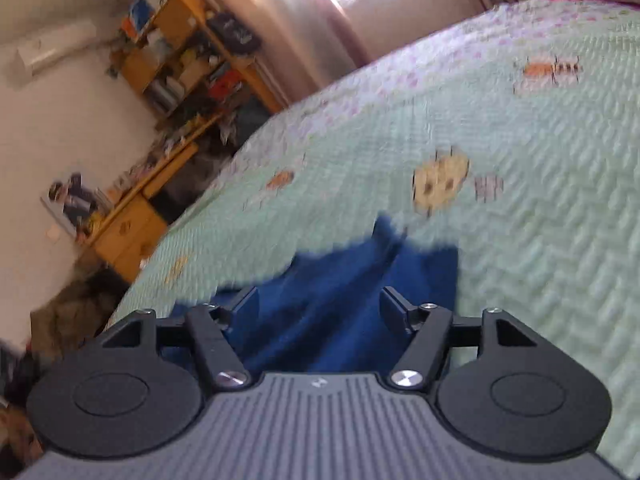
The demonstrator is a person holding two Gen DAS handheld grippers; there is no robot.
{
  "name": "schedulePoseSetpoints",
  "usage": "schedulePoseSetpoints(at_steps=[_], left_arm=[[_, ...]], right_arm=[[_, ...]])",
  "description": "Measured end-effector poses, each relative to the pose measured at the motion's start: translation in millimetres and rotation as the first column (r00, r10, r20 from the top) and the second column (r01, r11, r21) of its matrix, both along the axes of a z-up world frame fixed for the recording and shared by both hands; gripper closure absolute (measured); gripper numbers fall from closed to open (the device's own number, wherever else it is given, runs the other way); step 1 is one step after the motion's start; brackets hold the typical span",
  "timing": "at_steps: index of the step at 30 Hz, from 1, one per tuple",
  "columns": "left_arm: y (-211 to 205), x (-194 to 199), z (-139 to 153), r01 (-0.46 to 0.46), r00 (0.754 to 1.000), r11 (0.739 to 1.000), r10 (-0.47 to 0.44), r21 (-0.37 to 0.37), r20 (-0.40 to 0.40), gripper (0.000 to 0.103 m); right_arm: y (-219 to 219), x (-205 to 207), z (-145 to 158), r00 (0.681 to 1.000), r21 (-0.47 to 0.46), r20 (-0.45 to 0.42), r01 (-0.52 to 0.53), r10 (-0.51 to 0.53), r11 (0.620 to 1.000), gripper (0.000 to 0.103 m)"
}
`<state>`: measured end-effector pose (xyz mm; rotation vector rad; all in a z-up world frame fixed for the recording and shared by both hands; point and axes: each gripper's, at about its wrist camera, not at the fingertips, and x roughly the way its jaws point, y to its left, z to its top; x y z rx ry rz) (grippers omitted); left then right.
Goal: Fold clothes
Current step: 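Lay the folded hem down and open both grippers, then pull both grippers back from the folded blue sweatshirt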
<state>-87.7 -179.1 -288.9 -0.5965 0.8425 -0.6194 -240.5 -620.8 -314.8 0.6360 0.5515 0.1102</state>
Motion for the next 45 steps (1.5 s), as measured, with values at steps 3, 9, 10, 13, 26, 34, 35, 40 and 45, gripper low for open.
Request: schedulePoseSetpoints(at_steps=[3,9,10,13,26,34,35,40,45], left_arm=[[-26.3,36.9,-2.9,0.040,0.999,0.999,-0.040,0.031,0.008,0.024],[-28.9,142.3,-40.0,-0.056,0.995,0.956,0.078,0.288,-0.066,0.101],[-21.0,143.2,-32.7,-0.093,0.993,0.954,0.111,0.286,-0.045,0.090],[0.7,133.9,-10.6,-0.180,0.983,0.951,0.179,0.253,0.028,0.056],[-59.9,-0.7,-7.6,-0.066,0.983,0.859,-0.033,0.507,0.183,0.033],[-106.3,-39.2,-22.8,-0.074,0.961,0.750,-0.123,0.657,0.249,0.012],[-90.6,-29.0,-30.4,-0.070,0.974,0.773,-0.082,0.631,0.209,0.011],[-38.3,-27.5,-7.2,-0.144,0.976,0.834,0.031,0.532,0.216,0.007],[-74.2,-50.2,-6.4,-0.084,0.964,0.857,-0.059,0.508,0.260,0.006]], right_arm=[[11.3,-15.6,-11.4,0.999,0.068,-0.018,-0.033,0.034,0.997,0.035],[8.5,-31.0,-19.8,1.000,0.116,-0.022,-0.003,0.005,0.993,0.036],[6.4,-35.4,-15.4,1.000,0.125,-0.006,0.005,-0.004,0.992,0.035],[5.6,-45.1,-0.9,0.999,0.133,0.049,-0.015,0.008,0.991,0.035],[-2.8,-55.6,-1.0,0.984,0.145,-0.012,0.179,-0.180,0.973,0.045],[88.9,2.2,19.3,0.998,0.085,0.027,-0.067,0.065,0.994,0.015],[88.2,10.1,8.0,0.998,0.060,-0.035,-0.048,0.050,0.997,0.017],[41.7,-26.3,-0.3,0.986,0.055,-0.100,0.138,-0.132,0.989,0.065],[71.3,2.3,24.4,0.998,0.085,0.011,0.055,-0.057,0.995,0.020]])
